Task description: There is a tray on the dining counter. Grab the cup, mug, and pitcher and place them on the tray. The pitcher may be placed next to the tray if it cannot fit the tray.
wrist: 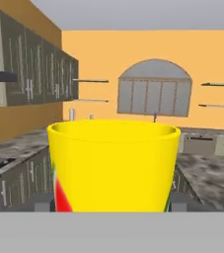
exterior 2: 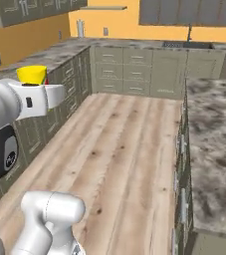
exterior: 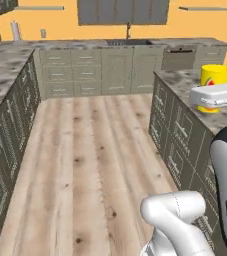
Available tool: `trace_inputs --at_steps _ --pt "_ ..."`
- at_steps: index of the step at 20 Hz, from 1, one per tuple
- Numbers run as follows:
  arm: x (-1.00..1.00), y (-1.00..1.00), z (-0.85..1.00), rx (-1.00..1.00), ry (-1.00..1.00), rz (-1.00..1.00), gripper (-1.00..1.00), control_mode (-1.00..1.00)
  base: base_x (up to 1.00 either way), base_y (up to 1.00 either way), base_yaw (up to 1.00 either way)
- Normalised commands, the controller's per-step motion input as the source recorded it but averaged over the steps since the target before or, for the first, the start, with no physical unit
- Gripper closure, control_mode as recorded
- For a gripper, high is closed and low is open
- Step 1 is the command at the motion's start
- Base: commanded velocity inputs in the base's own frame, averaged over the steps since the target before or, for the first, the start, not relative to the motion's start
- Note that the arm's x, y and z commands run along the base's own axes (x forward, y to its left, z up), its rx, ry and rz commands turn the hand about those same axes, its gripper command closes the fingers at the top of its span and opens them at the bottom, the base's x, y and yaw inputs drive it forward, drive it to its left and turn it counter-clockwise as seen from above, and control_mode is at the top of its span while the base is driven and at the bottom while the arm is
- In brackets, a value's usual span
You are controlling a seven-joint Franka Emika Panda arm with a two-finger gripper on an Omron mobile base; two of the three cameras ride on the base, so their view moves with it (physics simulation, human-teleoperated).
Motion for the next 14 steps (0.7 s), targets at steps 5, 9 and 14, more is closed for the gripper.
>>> trace_inputs --at_steps 5,9,14 --pt "0.0 0.0 0.0 0.0 0.0 0.0 1.0 1.0 -0.14 0.05 -0.99" --pt "0.0 0.0 0.0 0.0 0.0 0.0 1.0 1.0 -0.37 0.0 -0.99" --pt "0.0 0.0 0.0 0.0 0.0 0.0 1.0 1.0 -0.01 -0.37 -0.73"
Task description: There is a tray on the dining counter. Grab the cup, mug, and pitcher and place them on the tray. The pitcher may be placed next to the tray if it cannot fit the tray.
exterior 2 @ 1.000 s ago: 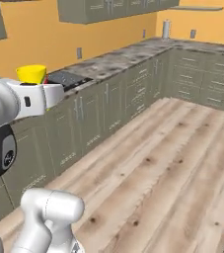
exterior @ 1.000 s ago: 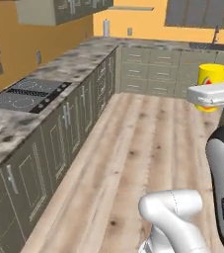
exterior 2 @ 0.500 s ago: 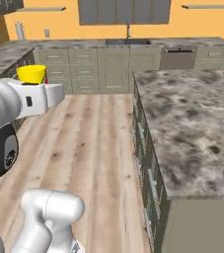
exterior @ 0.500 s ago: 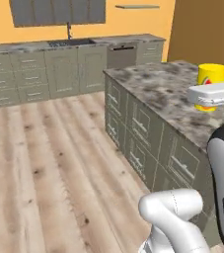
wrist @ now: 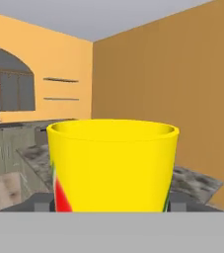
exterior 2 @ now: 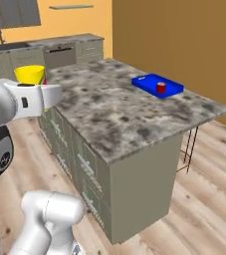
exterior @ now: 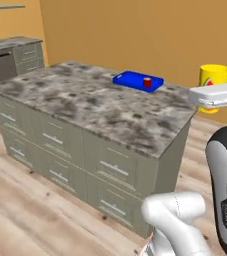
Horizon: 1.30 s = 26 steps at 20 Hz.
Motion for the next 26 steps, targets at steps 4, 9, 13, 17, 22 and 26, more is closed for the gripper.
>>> trace_inputs --at_steps 4,9,13,17,22,26 --pt "0.0 0.0 0.0 0.0 0.0 0.0 1.0 1.0 0.42 -1.0 -0.07" --pt "0.0 0.0 0.0 0.0 0.0 0.0 1.0 1.0 0.69 -1.0 0.12" --pt "0.0 0.0 0.0 0.0 0.0 0.0 1.0 1.0 0.77 -1.0 0.11" --pt "0.0 0.0 0.0 0.0 0.0 0.0 1.0 1.0 0.82 -1.0 0.1" --pt "0.0 0.0 0.0 0.0 0.0 0.0 1.0 1.0 0.72 -1.0 0.14" --pt "0.0 0.0 0.0 0.0 0.0 0.0 1.0 1.0 0.18 -1.0 0.14"
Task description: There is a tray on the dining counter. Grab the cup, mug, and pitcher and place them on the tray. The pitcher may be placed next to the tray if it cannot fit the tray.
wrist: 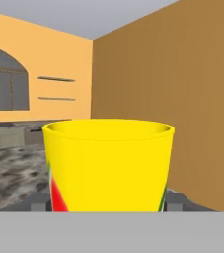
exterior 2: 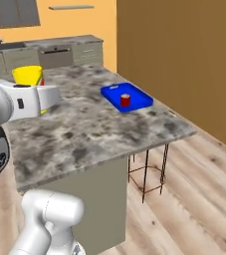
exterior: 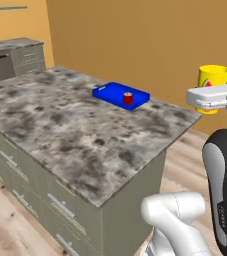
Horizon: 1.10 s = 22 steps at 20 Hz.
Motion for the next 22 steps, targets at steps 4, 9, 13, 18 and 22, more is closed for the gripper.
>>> trace_inputs --at_steps 4,9,13,18,22 --pt "0.0 0.0 0.0 0.0 0.0 0.0 1.0 1.0 -0.47 -1.0 0.15" --pt "0.0 0.0 0.0 0.0 0.0 0.0 1.0 1.0 -0.06 -1.0 0.42" --pt "0.0 0.0 0.0 0.0 0.0 0.0 1.0 1.0 0.07 -1.0 0.56" --pt "0.0 0.0 0.0 0.0 0.0 0.0 1.0 1.0 0.1 -1.0 0.56" --pt "0.0 0.0 0.0 0.0 0.0 0.0 1.0 1.0 0.04 -1.0 0.56"
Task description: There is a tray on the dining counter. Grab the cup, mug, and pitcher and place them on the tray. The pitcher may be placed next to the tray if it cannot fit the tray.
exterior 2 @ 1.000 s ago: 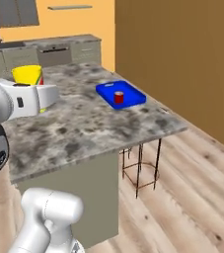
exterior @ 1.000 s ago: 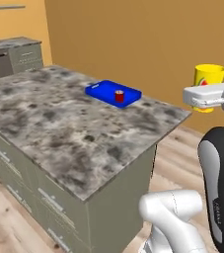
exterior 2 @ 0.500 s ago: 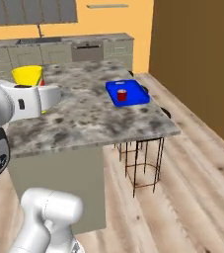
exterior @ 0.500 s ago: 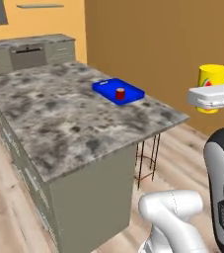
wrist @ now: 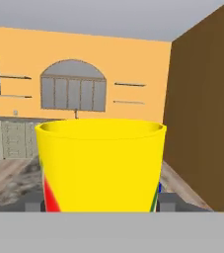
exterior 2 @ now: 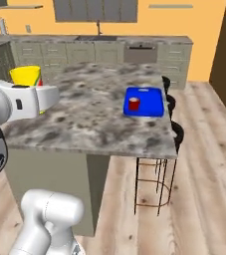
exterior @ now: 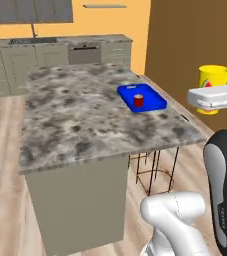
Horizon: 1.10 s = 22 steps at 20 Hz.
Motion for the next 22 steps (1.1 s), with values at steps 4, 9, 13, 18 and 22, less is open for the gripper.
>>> trace_inputs --at_steps 4,9,13,18,22 --pt "0.0 0.0 0.0 0.0 0.0 0.0 1.0 1.0 0.01 -1.0 0.56" --pt "0.0 0.0 0.0 0.0 0.0 0.0 1.0 1.0 0.01 -1.0 0.57" --pt "0.0 0.0 0.0 0.0 0.0 0.0 1.0 1.0 0.0 -1.0 0.57" --pt "0.0 0.0 0.0 0.0 0.0 0.0 1.0 1.0 0.0 -1.0 0.57" --pt "0.0 0.0 0.0 0.0 0.0 0.0 1.0 1.0 0.01 -1.0 0.57"
